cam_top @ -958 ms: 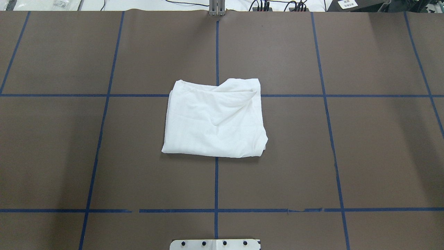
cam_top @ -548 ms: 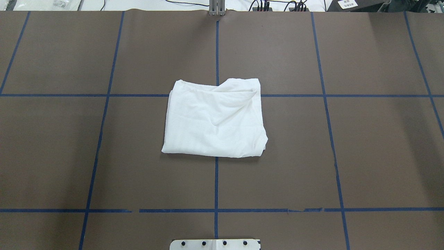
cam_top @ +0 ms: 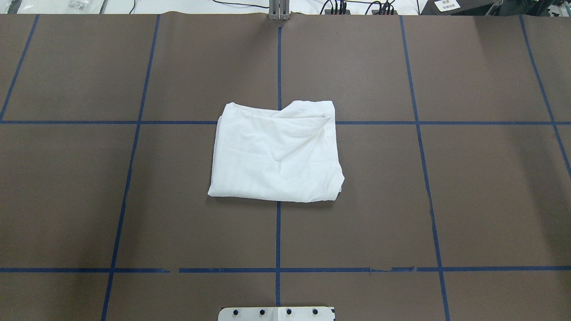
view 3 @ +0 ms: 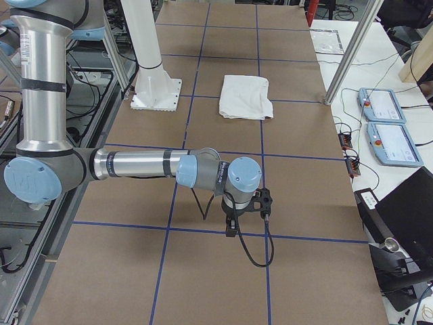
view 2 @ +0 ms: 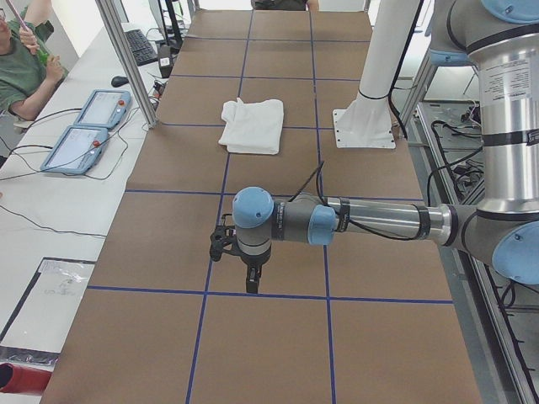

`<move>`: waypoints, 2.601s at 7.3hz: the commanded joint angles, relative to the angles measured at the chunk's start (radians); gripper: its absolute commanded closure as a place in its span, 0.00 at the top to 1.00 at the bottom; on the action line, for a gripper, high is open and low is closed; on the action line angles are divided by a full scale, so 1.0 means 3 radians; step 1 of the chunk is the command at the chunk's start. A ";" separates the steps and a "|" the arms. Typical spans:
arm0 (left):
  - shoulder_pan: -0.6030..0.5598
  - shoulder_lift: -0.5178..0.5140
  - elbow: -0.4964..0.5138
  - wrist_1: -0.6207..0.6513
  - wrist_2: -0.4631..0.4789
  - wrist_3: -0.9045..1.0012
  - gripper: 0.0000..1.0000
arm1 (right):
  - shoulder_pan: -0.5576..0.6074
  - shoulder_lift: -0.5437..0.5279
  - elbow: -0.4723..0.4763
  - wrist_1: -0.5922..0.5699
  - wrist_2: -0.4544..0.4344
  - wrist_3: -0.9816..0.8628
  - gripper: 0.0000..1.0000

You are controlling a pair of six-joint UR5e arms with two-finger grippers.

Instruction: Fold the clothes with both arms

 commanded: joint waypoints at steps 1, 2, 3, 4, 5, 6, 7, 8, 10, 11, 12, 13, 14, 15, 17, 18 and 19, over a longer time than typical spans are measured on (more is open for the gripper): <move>0.0000 -0.0019 0.0060 0.0016 0.0002 0.0077 1.00 | 0.0000 -0.0026 0.0034 0.0007 0.0007 0.0240 1.00; 0.0000 -0.0019 0.0055 0.0011 0.0002 0.0077 1.00 | 0.0000 -0.0031 0.0034 0.0073 -0.0008 0.0271 1.00; 0.0000 -0.0019 0.0055 0.0011 0.0002 0.0082 1.00 | 0.0000 -0.0097 0.0019 0.0342 -0.0033 0.0494 1.00; 0.0000 -0.0019 0.0050 0.0011 0.0007 0.0077 1.00 | -0.0005 -0.0214 0.0004 0.0709 -0.0155 0.0790 1.00; 0.0000 -0.0035 0.0055 0.0011 0.0017 0.0077 1.00 | -0.0020 -0.0256 0.0004 0.0925 -0.0207 0.1036 1.00; 0.0005 -0.0050 0.0055 0.0016 0.0017 0.0077 1.00 | -0.0021 -0.0251 0.0004 0.0932 -0.0167 0.1084 1.00; 0.0000 -0.0050 0.0060 0.0016 0.0022 0.0077 1.00 | -0.0021 -0.0251 0.0014 0.0932 -0.0151 0.1079 1.00; 0.0005 -0.0050 0.0060 0.0016 0.0022 0.0077 1.00 | -0.0015 -0.0246 0.0014 0.0932 -0.0080 0.1079 1.00; 0.0000 -0.0050 0.0065 0.0011 0.0022 0.0077 1.00 | -0.0015 -0.0246 0.0014 0.0932 -0.0064 0.1079 1.00; 0.0000 -0.0045 0.0065 0.0016 0.0007 0.0077 1.00 | -0.0020 -0.0246 0.0019 0.0932 -0.0064 0.1079 1.00; 0.0005 -0.0050 0.0060 0.0041 -0.0024 0.0031 1.00 | -0.0015 -0.0246 0.0019 0.0932 -0.0064 0.1079 1.00; 0.0005 -0.0050 0.0086 0.0052 -0.0140 -0.0055 1.00 | -0.0015 -0.0246 0.0024 0.0932 -0.0059 0.1079 1.00; 0.0005 -0.0055 0.0081 0.0016 -0.0212 -0.0274 1.00 | -0.0015 -0.0246 0.0024 0.0927 -0.0059 0.1079 1.00; 0.0005 -0.0055 0.0086 0.0011 -0.0208 -0.0266 1.00 | -0.0015 -0.0246 0.0024 0.0922 -0.0059 0.1079 1.00; 0.0005 -0.0055 0.0081 0.0011 -0.0203 -0.0255 1.00 | -0.0051 -0.0225 0.0009 0.0902 -0.0064 0.1079 1.00; 0.0005 -0.0060 0.0081 0.0006 -0.0198 -0.0250 1.00 | -0.0066 -0.0225 0.0014 0.0897 -0.0064 0.1074 1.00; 0.0005 -0.0060 0.0076 0.0006 -0.0198 -0.0250 1.00 | -0.0082 -0.0220 0.0014 0.0892 -0.0064 0.1044 1.00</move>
